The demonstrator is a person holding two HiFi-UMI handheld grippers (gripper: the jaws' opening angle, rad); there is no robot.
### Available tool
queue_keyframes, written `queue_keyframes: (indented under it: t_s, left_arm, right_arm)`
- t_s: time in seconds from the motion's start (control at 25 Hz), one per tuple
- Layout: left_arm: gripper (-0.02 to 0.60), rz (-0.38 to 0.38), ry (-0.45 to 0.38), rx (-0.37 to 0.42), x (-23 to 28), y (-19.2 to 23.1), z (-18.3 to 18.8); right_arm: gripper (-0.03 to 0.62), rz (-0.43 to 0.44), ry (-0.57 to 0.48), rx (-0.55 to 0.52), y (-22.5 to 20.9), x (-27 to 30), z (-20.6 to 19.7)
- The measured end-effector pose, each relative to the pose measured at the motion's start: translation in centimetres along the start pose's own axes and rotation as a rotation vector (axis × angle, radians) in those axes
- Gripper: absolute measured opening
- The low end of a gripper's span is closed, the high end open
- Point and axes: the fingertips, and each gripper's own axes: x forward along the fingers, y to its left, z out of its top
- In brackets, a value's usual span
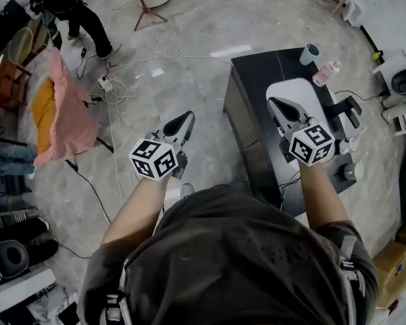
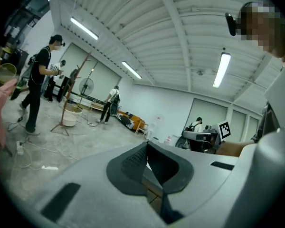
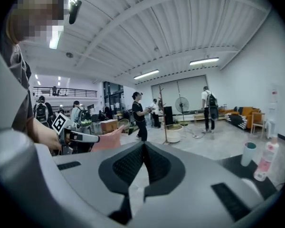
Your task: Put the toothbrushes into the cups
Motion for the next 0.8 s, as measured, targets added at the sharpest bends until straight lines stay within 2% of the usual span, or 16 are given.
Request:
queue_keyframes:
  t_s: [0.24,0.4,0.6,0.8]
  left_arm:
    - [0.006,0.154,-0.027,-0.023,-9.1,6.1,-0.7]
    - [0.006,0.228,-0.036,-0.052,-13.3,8.5,-1.6]
    - [0.006,0.265,-0.036,-0.066,-15.9,10.0,-2.2]
    - [0.006,0.274,-0.04,-0.07,-16.5,10.5,-1.7]
  right_arm:
    - [-0.008,0.182,0.038,-0.029,8.4,8.8,-0.4]
    - [-0.008,0.273,0.065,-0.048,13.0,12.3,-1.1]
    - [-0.008,0.325,0.081,-0.042,15.9,14.8,-1.7]
    - [-0.008,0.339,0.093,-0.043,16.5,15.3,-2.0]
